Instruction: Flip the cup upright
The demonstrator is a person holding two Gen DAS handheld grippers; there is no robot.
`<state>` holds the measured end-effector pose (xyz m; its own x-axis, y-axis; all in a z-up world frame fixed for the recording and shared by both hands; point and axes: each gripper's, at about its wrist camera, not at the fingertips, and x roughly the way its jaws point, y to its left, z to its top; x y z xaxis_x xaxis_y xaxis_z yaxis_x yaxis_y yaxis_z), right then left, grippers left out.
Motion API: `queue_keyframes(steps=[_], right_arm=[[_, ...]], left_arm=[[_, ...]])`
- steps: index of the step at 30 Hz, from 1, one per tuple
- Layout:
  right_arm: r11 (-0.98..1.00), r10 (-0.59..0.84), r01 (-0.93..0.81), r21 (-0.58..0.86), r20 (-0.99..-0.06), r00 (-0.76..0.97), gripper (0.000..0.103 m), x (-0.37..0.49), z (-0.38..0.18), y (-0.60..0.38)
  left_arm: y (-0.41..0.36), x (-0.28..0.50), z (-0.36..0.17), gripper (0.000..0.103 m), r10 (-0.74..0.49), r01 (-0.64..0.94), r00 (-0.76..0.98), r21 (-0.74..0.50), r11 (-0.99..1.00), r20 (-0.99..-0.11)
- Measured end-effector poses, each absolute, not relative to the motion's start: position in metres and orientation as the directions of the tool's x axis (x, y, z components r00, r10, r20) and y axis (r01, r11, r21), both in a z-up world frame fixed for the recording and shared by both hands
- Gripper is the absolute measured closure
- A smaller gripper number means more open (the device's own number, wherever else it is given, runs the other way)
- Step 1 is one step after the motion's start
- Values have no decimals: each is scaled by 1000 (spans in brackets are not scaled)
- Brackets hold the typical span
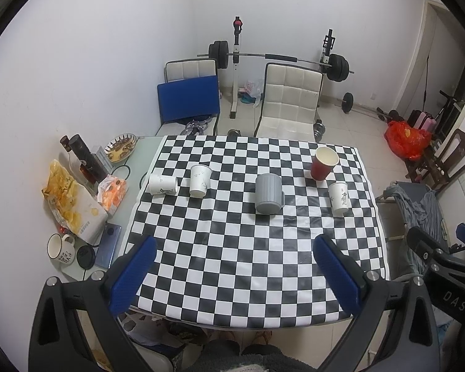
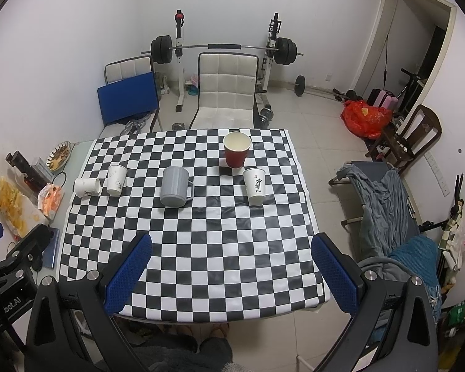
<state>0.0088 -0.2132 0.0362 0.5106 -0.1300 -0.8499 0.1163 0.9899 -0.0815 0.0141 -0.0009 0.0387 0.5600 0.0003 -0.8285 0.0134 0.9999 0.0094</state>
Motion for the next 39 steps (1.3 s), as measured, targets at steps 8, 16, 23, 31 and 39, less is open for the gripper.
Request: queue_keyframes(steps=[8,16,23,31,39], right_arm=[[990,-128,116,-80,-849,512,0,8,37,-213],[990,-130,117,-80,-848,514,0,8,38,-211],[989,-133,119,-83,-848,513,0,7,26,-219],[979,-178,168,-112,-874,453,0,41,-9,-213],[960,-218,244,-136,-911,351,0,103,-126,-229]], left_arm=[[0,14,41,0,-2,15,563,8,1000,-826],[0,12,40,0,-3,15,565,6,1000,-825],[0,10,40,0,-7,16,566,3,1000,-824],[-5,55,25,0,22,12,520,32,999,-854],[-3,112,-63,0,91,23,456,114,993,-885]])
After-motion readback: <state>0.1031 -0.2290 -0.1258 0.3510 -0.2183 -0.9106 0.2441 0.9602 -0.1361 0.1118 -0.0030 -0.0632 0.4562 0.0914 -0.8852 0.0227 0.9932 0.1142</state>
